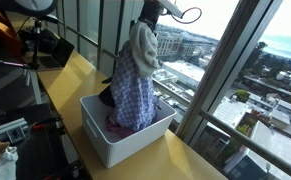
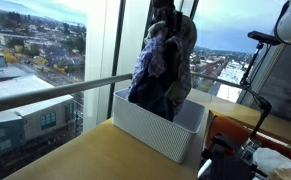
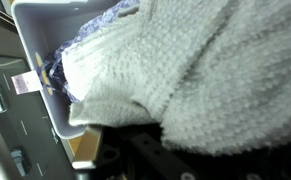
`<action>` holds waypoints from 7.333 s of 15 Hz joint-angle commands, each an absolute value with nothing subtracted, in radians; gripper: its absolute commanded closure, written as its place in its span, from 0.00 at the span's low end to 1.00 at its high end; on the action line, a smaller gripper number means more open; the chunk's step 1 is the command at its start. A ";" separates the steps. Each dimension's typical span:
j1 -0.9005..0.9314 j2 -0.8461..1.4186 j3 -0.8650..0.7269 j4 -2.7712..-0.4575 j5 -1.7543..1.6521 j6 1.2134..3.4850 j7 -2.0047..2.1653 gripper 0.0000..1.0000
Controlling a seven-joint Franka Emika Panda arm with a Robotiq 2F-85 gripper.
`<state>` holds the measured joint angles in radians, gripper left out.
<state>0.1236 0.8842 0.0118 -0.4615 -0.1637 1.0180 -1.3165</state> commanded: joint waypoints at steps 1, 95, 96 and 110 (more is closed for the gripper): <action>0.106 0.953 0.042 -0.409 -0.121 0.972 -1.329 1.00; 0.064 1.184 -0.054 -0.476 -0.231 1.019 -1.438 0.98; 0.057 1.179 -0.058 -0.475 -0.235 1.018 -1.438 0.98; 0.105 1.190 -0.037 -0.459 -0.222 1.035 -1.432 0.40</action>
